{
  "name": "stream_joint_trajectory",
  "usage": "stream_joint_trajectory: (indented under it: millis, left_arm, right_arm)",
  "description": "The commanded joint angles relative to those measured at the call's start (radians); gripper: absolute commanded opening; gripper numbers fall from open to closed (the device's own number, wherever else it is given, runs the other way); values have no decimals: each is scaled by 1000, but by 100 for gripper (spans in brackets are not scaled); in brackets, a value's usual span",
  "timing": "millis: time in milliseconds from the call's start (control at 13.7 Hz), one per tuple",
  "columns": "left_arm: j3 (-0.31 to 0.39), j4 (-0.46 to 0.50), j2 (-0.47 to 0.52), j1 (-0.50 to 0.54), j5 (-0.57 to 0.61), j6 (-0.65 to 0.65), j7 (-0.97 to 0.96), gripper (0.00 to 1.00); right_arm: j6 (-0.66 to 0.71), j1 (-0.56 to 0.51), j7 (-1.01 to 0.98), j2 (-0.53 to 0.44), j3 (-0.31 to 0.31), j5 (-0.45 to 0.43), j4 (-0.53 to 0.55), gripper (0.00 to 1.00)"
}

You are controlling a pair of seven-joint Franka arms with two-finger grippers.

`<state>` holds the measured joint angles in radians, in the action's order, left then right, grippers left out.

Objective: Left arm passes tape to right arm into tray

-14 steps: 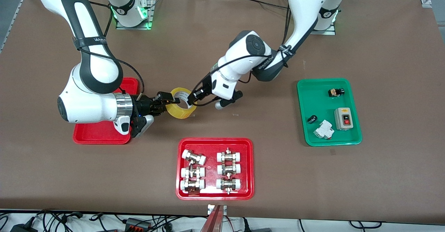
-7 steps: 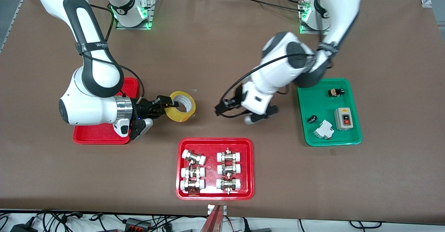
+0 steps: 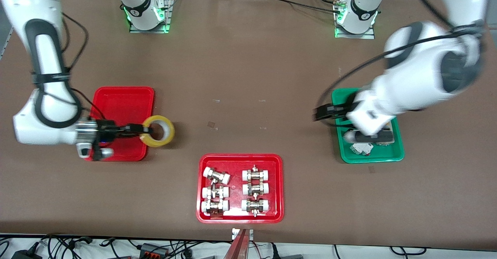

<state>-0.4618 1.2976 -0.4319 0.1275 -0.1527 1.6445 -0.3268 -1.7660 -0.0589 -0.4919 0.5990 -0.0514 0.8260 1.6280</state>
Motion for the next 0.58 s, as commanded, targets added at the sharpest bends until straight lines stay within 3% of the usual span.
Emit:
stream_joint_trajectory:
  millis: [0,219,364,510]
  left_arm:
    - [-5,-47,16,93,57,-180,95,100]
    - [-17,-34,70,121,240,-279,129,100]
    - [-2,-14,91,126,263,-343,144,100]
    - [-12,111,178,139,337,-304,150,100]
  right_arm:
    - [120,-123,23,-15,22,-4,27,28]
    - [148,-218,9,2,22,-4,35,28]
    - [142,-252,-9,18,22,-2,32,28]
    - [146,-268,-46,53,22,-2,32,28]
